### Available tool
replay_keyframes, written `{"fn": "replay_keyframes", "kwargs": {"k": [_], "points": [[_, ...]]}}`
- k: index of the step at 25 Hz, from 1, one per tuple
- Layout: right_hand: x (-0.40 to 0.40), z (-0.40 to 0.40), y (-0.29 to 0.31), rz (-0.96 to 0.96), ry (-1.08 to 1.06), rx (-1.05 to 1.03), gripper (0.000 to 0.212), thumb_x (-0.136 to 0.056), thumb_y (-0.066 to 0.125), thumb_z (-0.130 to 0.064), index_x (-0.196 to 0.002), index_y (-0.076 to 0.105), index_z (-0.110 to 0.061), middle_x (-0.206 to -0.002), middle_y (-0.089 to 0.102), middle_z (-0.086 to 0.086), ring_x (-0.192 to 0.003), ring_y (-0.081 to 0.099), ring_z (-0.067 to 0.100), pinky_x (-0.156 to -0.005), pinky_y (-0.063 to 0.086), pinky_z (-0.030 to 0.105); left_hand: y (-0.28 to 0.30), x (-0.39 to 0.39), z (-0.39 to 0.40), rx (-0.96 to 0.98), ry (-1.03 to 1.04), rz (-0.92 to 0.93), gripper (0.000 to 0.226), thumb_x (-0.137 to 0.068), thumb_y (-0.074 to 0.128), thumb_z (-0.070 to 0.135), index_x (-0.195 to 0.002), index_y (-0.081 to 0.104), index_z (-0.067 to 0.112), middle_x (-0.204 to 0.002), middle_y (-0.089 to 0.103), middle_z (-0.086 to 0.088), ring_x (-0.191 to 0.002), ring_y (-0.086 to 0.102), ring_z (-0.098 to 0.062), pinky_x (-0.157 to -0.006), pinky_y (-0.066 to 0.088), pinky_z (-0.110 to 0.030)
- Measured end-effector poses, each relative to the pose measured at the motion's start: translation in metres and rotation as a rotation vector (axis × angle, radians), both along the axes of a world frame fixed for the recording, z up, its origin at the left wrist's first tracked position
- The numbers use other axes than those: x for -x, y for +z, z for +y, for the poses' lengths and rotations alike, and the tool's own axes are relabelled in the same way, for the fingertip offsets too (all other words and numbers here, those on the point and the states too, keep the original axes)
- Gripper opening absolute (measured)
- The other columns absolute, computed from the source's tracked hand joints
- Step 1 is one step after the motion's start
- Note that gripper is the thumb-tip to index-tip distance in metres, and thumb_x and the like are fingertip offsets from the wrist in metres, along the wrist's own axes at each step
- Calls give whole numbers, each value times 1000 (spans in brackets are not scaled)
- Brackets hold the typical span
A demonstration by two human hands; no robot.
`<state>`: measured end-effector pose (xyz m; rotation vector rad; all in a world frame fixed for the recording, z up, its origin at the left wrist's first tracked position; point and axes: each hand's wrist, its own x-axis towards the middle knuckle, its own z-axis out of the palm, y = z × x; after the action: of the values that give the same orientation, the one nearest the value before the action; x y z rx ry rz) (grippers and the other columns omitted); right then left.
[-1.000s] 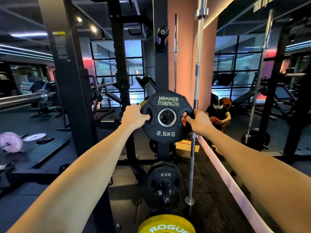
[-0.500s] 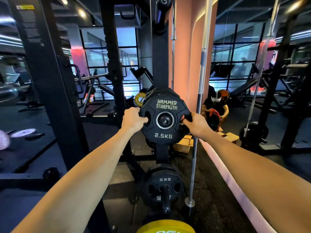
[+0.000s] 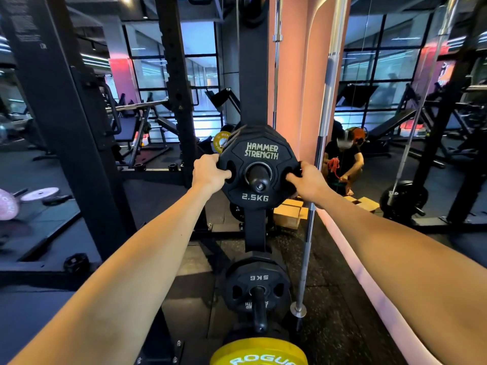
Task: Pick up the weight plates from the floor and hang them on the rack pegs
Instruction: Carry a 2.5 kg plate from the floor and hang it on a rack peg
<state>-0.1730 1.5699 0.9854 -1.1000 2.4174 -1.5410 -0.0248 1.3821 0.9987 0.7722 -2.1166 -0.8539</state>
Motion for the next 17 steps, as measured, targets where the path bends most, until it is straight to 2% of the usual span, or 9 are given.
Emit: {"fn": "replay_keyframes", "kwargs": {"k": [2, 8, 12, 15, 17], "points": [[5, -4, 1, 1, 4, 3, 29, -91, 58, -14, -118, 53, -7, -103, 61, 8, -100, 63, 35, -87, 53, 50, 0, 5, -4, -14, -4, 10, 25, -75, 72, 4, -99, 73, 11, -94, 73, -8, -95, 67, -26, -85, 56, -44], [14, -13, 0, 16, -30, -37, 33, -91, 58, -17, -121, 51, -4, -114, 62, 18, -101, 62, 37, -89, 51, 50, -3, 12, -10, -41, -1, 42, 25, -75, 72, 4, -98, 73, 13, -94, 73, -7, -95, 66, -26, -85, 55, -43], [14, -13, 3, -37, -10, -56, 33, -92, 57, -17, -122, 49, -5, -117, 61, 18, -103, 61, 36, -88, 52, 46, -2, 9, -11, -88, -76, 31, 37, -80, 75, 7, -114, 70, 17, -105, 73, -3, -103, 65, -22, -92, 53, -44], [13, -13, 4, -128, 16, -16, 39, -92, 59, -18, -127, 48, -4, -124, 59, 16, -109, 59, 33, -91, 52, 45, -1, 1, -14, -77, -115, -70, 47, -85, 73, 15, -130, 61, 22, -118, 69, -1, -110, 62, -27, -91, 54, -48], [13, -7, 2, -158, 3, -10, 43, -91, 61, -24, -128, 50, -5, -124, 59, 11, -107, 60, 28, -85, 54, 40, -3, -5, -15, -97, -96, -131, 49, -86, 73, 21, -132, 57, 20, -122, 66, -1, -111, 60, -29, -88, 55, -49]]}}
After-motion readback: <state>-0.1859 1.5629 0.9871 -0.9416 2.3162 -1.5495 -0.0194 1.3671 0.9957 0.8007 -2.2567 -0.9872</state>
